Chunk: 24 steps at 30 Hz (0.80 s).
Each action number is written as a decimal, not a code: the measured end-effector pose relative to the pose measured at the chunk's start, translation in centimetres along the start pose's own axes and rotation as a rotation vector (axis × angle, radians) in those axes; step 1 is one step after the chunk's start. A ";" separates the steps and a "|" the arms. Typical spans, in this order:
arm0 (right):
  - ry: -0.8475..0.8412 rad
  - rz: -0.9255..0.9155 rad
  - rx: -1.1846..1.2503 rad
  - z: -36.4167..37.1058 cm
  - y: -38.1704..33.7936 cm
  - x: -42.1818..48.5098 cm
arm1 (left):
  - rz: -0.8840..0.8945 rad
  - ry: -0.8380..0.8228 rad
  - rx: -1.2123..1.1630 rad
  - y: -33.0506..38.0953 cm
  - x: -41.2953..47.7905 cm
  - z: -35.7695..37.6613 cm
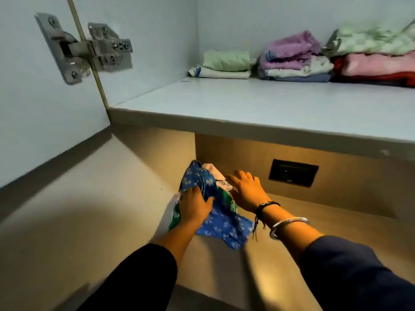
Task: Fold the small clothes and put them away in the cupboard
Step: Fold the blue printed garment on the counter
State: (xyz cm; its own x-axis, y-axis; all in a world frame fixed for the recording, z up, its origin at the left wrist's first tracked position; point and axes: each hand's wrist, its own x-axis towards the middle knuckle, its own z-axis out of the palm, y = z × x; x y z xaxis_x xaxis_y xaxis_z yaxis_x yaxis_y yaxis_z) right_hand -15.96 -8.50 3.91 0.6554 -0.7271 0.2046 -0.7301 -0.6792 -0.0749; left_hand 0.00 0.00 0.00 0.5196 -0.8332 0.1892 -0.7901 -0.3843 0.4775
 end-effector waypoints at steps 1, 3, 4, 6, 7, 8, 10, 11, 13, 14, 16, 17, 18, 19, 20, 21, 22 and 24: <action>-0.017 0.017 0.012 0.3 -0.5 1.2 | -0.017 -0.023 0.008 0.0 1.0 0.3; -0.023 0.057 0.036 0.9 -1.2 2.9 | -0.098 -0.080 0.045 0.0 2.8 1.0; -0.041 0.066 0.045 1.1 -1.6 3.5 | -0.155 -0.128 0.059 0.0 3.6 1.2; -0.051 0.065 0.056 1.6 -1.8 4.2 | -0.188 -0.159 0.020 -0.2 4.5 1.3; -0.055 0.061 0.053 1.9 -1.5 4.3 | -0.160 -0.147 -0.017 -0.3 5.0 1.3; -0.053 0.061 0.047 1.8 -1.1 4.4 | -0.117 -0.134 -0.069 -0.3 5.2 1.1; -0.050 0.053 0.042 1.7 -0.2 4.5 | 0.020 -0.071 -0.188 -0.3 5.0 0.4; -0.056 0.043 0.052 1.4 0.2 4.5 | 0.128 -0.056 -0.234 -0.4 4.7 -0.2; -0.059 0.006 0.115 0.9 1.0 4.4 | 0.327 -0.132 -0.306 -0.5 4.2 -1.8; -0.065 -0.028 0.143 0.4 1.3 4.4 | 0.344 -0.221 -0.367 -0.3 4.1 -2.8; -0.085 -0.092 0.179 -0.3 1.8 4.5 | 0.279 -0.370 -0.494 0.2 3.8 -5.4; -0.104 -0.114 0.219 -0.8 1.9 4.3 | 0.261 -0.407 -0.552 0.8 3.5 -6.7; -0.133 -0.130 0.299 -1.2 2.0 4.1 | 0.252 -0.425 -0.597 1.3 3.2 -7.9; -0.163 -0.139 0.407 -1.6 1.9 3.8 | 0.245 -0.435 -0.628 1.8 2.7 -9.0; -0.185 -0.138 0.511 -2.0 1.9 3.4 | 0.241 -0.436 -0.642 2.3 2.4 -10.0; -0.195 -0.129 0.589 -2.5 1.8 2.8 | 0.242 -0.422 -0.651 2.8 2.0 -10.8; -0.198 -0.114 0.638 -2.9 1.7 2.0 | 0.241 -0.402 -0.667 3.1 1.6 -11.4; -0.177 -0.085 0.661 -3.4 1.6 0.0 | 0.220 -0.361 -0.743 3.7 1.1 -12.4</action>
State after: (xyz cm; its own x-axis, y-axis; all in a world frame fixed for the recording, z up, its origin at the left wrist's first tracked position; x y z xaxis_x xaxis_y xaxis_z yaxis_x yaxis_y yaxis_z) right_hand -17.75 -9.23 7.15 0.7677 -0.6361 0.0776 -0.4406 -0.6119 -0.6568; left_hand 1.68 2.59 12.56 0.1438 -0.9825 0.1186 -0.3773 0.0564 0.9244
